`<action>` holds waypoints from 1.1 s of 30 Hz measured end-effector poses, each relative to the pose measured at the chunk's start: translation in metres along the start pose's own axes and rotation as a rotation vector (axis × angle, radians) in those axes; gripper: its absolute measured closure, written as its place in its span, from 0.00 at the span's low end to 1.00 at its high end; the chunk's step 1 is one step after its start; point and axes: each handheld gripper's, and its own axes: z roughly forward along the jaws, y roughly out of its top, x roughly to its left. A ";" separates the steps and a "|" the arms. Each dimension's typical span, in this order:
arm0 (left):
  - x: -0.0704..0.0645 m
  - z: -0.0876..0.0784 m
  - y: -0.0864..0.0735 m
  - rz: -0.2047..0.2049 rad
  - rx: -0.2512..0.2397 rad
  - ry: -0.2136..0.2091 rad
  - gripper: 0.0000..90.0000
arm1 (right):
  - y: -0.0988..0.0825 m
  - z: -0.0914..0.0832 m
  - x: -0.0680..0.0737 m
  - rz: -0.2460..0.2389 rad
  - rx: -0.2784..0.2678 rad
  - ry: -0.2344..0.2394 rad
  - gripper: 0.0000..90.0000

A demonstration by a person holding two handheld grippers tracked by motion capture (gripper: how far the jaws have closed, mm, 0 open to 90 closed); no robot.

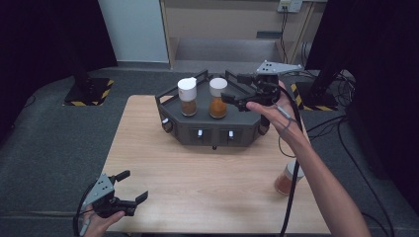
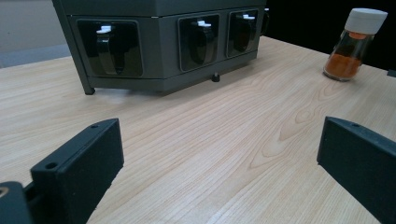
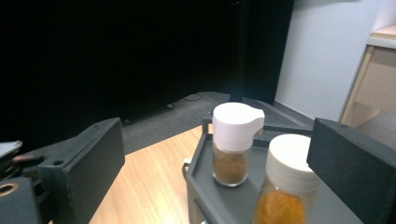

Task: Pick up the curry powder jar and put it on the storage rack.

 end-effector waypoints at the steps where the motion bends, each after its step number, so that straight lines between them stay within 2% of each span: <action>1: 0.000 0.000 0.000 0.000 0.000 0.000 0.00 | -0.001 -0.004 0.001 -0.007 -0.001 0.003 0.05; 14: 0.000 0.000 0.000 -0.003 -0.002 0.003 0.00 | -0.021 -0.050 0.015 -0.062 -0.043 0.060 0.04; 19: 0.000 0.000 -0.001 -0.006 -0.005 0.002 0.00 | -0.036 -0.068 0.029 -0.081 -0.075 0.069 0.05; 27: -0.001 0.000 -0.001 -0.009 -0.007 0.001 0.00 | -0.064 -0.102 0.049 -0.105 -0.120 0.068 0.05; 33: -0.001 -0.001 0.000 -0.003 -0.005 0.000 0.00 | -0.081 -0.123 0.057 -0.115 -0.109 0.055 0.04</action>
